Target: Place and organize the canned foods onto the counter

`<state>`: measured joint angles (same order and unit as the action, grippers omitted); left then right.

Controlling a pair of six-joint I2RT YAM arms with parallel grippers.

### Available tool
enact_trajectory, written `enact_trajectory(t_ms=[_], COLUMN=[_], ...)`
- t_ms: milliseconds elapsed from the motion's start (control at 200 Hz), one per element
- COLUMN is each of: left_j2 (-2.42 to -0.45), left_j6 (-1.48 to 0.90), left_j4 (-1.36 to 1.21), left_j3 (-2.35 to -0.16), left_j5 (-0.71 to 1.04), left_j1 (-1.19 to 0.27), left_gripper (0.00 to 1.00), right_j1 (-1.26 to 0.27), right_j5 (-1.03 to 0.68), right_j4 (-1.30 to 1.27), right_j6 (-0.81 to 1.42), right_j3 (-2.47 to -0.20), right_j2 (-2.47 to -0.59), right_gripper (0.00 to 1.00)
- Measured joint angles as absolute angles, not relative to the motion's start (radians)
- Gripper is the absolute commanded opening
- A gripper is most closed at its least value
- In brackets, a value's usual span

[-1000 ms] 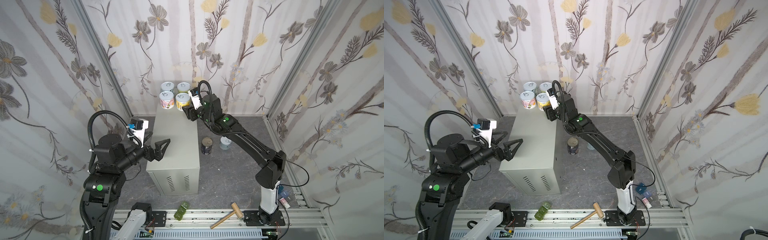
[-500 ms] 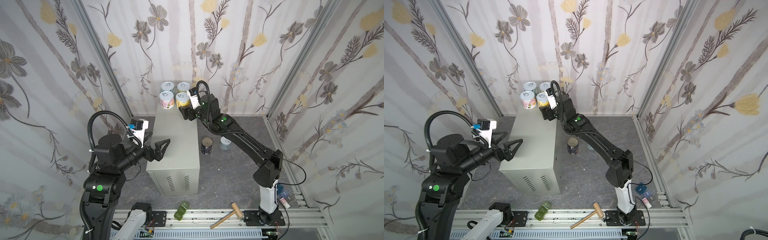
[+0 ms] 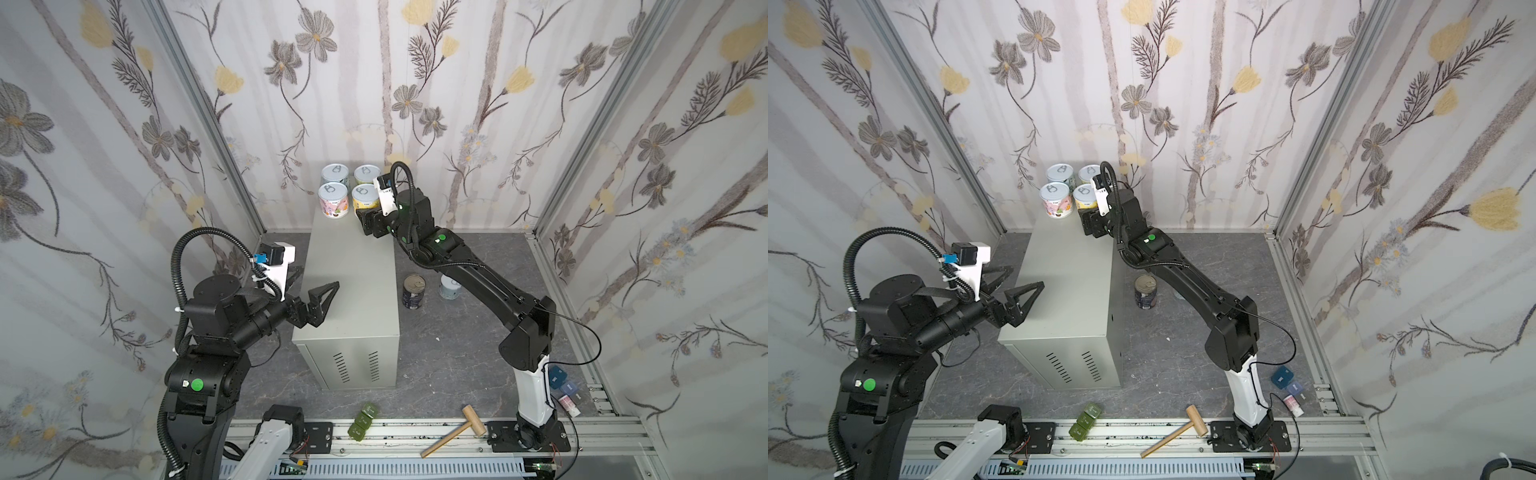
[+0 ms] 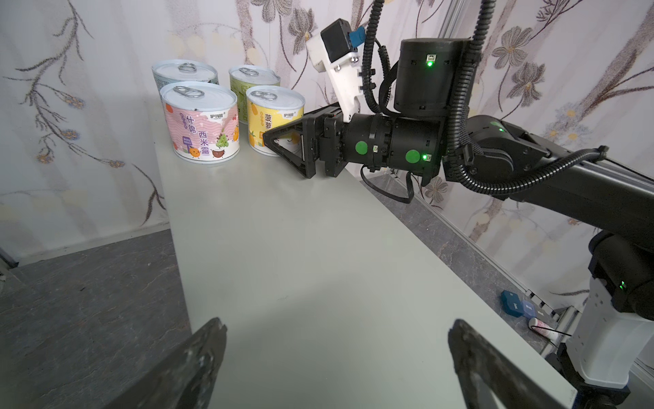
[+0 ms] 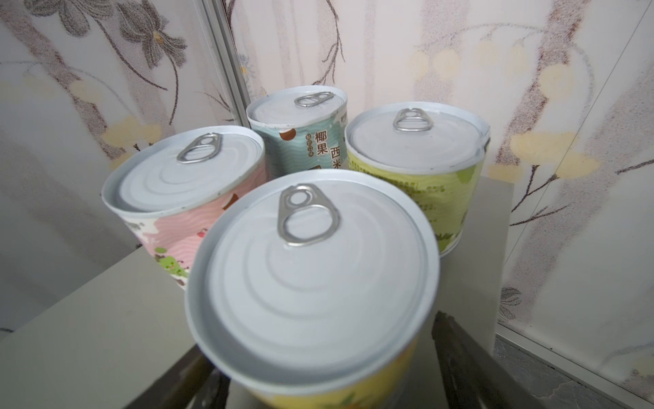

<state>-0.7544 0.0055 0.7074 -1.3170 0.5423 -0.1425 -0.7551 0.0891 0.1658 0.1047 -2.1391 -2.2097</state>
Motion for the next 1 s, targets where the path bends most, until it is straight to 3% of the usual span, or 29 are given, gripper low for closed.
enact_trajectory(t_ms=[999], left_j2=[-0.739], left_j6=[0.027], left_j4=[0.707], left_j3=[-1.307], left_j5=[0.527], left_j1=[-0.150], left_gripper=[1.00], right_j1=[-0.754], right_j5=[0.092], right_j4=[0.168], right_j6=[0.110], right_j3=[-2.195], right_j2=[-2.249], right_gripper=[0.75])
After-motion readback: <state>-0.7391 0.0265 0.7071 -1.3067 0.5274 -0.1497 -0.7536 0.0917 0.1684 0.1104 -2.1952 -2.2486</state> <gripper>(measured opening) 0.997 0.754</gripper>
